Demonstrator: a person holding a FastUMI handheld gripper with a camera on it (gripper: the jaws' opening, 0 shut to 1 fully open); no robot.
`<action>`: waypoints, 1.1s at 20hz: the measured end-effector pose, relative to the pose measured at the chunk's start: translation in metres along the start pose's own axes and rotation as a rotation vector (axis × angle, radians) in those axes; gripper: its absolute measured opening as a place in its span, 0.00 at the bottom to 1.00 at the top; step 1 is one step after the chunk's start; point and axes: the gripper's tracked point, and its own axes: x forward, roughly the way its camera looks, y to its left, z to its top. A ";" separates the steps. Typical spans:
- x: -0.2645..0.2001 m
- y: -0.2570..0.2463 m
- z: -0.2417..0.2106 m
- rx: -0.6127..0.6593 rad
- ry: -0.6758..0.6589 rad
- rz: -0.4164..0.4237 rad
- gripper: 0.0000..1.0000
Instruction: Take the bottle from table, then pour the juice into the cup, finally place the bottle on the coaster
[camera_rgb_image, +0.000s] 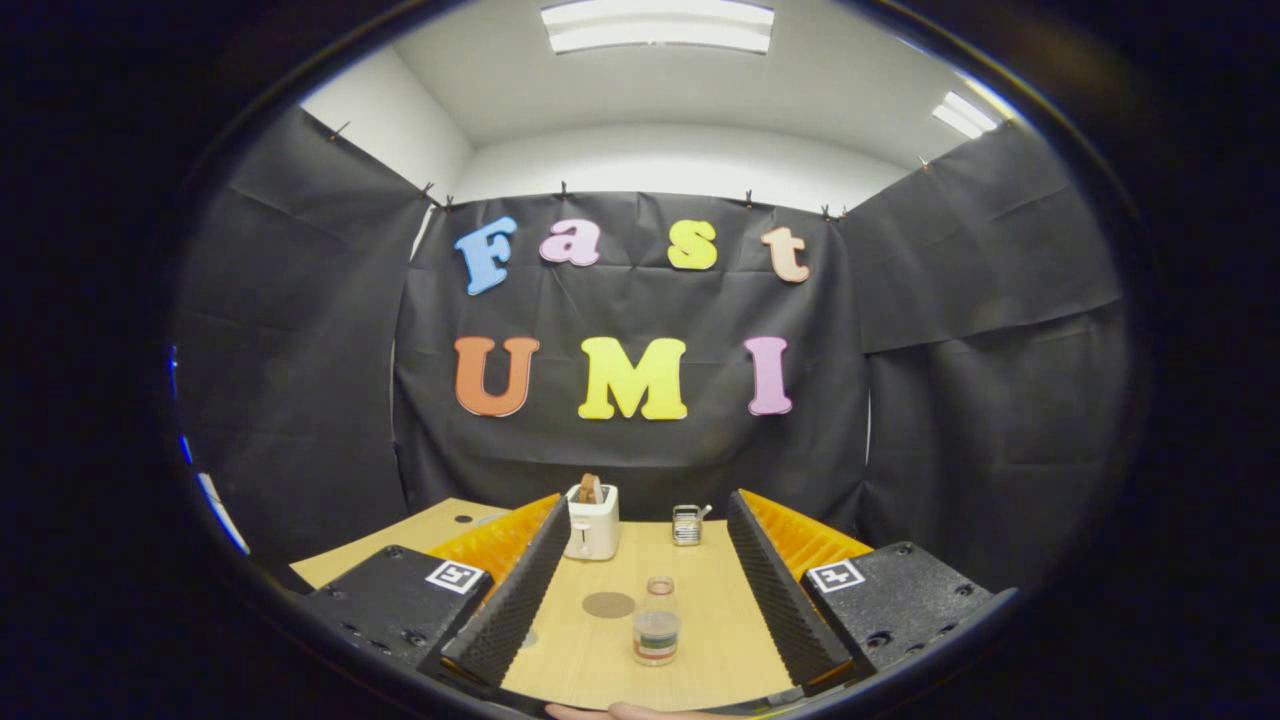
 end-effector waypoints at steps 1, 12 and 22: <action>0.001 0.002 -0.002 -0.002 -0.005 0.005 1.00; 0.019 -0.006 -0.058 0.003 0.021 0.007 1.00; 0.052 -0.017 -0.123 -0.007 0.062 -0.016 1.00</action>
